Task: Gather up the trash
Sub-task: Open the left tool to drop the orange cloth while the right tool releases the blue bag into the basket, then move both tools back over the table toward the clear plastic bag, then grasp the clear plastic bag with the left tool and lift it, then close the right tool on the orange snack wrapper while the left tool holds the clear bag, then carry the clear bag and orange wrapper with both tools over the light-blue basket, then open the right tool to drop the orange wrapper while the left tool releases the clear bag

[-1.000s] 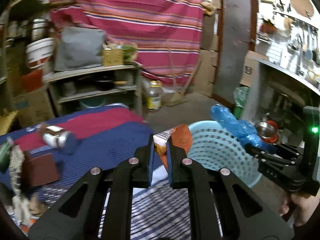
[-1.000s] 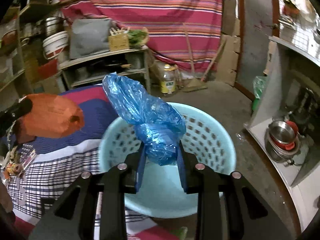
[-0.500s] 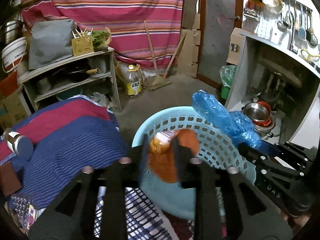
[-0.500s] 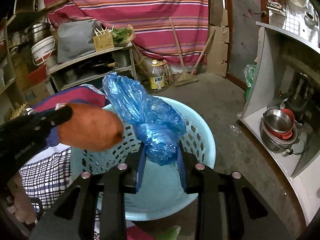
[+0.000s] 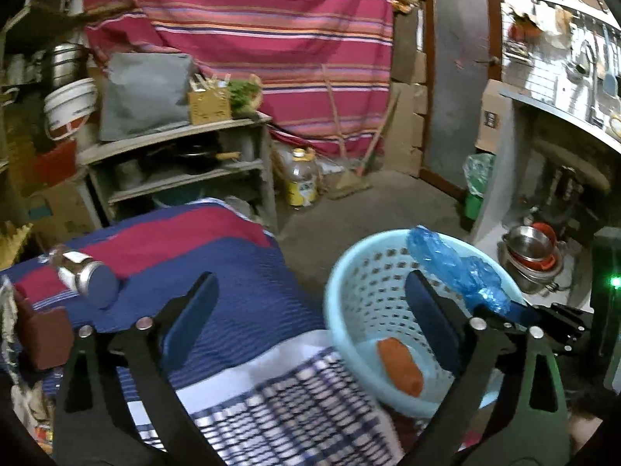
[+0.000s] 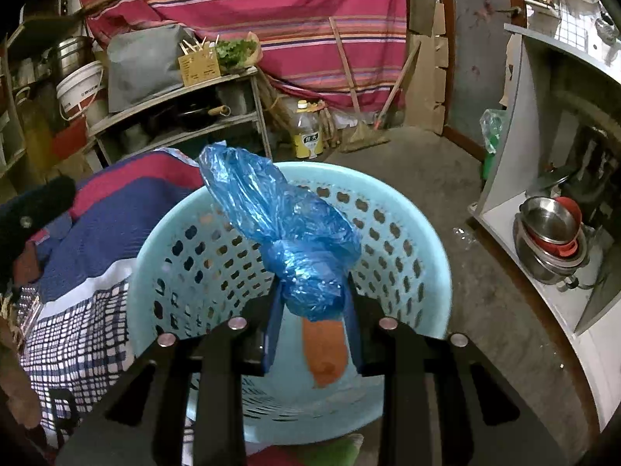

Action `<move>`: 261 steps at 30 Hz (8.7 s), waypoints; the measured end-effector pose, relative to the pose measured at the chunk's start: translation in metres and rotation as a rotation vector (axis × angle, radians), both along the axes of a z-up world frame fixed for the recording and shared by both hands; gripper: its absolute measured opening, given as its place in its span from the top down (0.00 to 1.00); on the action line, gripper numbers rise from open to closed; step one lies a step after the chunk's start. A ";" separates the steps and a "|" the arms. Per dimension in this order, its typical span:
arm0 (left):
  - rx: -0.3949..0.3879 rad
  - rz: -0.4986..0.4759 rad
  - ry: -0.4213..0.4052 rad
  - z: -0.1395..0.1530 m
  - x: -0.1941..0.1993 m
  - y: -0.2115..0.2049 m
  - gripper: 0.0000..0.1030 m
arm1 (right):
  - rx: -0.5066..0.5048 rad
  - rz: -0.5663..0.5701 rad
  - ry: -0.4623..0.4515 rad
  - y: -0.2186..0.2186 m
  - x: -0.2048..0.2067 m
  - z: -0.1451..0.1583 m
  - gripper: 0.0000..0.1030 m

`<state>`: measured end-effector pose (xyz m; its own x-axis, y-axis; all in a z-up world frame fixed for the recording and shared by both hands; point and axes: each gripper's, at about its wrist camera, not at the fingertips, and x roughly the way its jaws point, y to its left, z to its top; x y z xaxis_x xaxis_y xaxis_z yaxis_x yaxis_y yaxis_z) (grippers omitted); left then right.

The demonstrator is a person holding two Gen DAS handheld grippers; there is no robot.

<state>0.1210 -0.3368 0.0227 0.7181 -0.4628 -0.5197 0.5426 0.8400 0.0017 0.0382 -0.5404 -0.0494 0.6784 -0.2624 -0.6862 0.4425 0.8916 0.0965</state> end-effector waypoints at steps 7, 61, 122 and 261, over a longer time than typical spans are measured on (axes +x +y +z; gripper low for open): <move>-0.009 0.090 -0.026 0.011 0.006 0.045 0.05 | -0.021 -0.003 0.016 0.008 0.014 -0.001 0.45; 0.069 0.371 0.213 -0.079 -0.057 0.352 0.19 | -0.163 0.339 -0.018 0.315 0.003 0.017 0.23; 0.015 0.522 0.150 -0.026 -0.035 0.423 0.59 | -0.047 0.776 0.130 0.398 0.053 -0.006 0.71; 0.015 -0.132 0.113 -0.027 0.000 -0.067 0.61 | 0.040 0.122 -0.117 -0.033 -0.028 0.010 0.89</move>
